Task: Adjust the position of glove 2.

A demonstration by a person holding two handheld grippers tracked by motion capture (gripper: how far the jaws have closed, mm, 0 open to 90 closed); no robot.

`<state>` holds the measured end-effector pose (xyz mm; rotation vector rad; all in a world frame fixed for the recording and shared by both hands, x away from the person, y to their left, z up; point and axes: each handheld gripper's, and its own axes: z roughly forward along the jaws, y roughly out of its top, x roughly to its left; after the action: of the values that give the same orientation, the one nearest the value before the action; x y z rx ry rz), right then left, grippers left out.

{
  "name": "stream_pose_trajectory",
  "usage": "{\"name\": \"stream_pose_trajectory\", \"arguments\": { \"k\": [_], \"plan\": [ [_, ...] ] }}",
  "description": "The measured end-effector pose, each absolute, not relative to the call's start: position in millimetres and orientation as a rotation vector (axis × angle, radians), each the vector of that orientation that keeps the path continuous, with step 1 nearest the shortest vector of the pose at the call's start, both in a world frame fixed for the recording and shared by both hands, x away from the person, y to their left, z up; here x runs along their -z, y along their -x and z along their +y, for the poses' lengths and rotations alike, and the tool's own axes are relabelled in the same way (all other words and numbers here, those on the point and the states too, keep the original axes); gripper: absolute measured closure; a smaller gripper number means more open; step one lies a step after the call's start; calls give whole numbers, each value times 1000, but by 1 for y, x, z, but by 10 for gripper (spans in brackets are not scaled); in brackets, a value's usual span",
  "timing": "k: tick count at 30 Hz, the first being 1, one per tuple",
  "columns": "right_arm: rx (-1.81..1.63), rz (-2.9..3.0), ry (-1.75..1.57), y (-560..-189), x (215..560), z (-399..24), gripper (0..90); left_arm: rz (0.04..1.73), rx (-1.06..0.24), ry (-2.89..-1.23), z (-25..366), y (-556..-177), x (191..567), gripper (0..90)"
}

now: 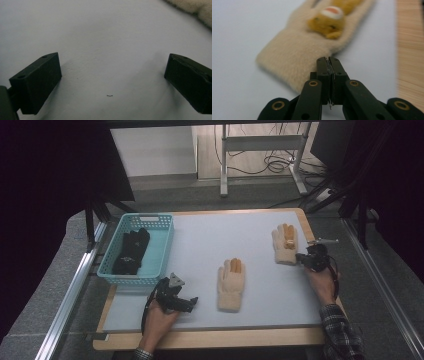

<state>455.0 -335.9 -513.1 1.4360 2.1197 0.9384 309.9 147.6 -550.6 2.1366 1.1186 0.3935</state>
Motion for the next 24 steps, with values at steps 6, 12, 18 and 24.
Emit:
{"name": "stream_pose_trajectory", "arguments": {
  "k": [6,12,18,24],
  "plan": [
    [-959,2099,-1384,-459,501,-326,779,1119,-393,-2136,148,-310,551,12],
    [-947,2056,-1343,-480,496,-318,566,1117,-394,-2136,148,-310,551,13],
    [-973,2088,-1322,-503,502,-311,436,1115,-395,-2137,148,-310,551,12],
    [-918,2122,-1302,-516,513,-307,403,1118,-394,-2135,148,-310,551,12]
  ]
}}
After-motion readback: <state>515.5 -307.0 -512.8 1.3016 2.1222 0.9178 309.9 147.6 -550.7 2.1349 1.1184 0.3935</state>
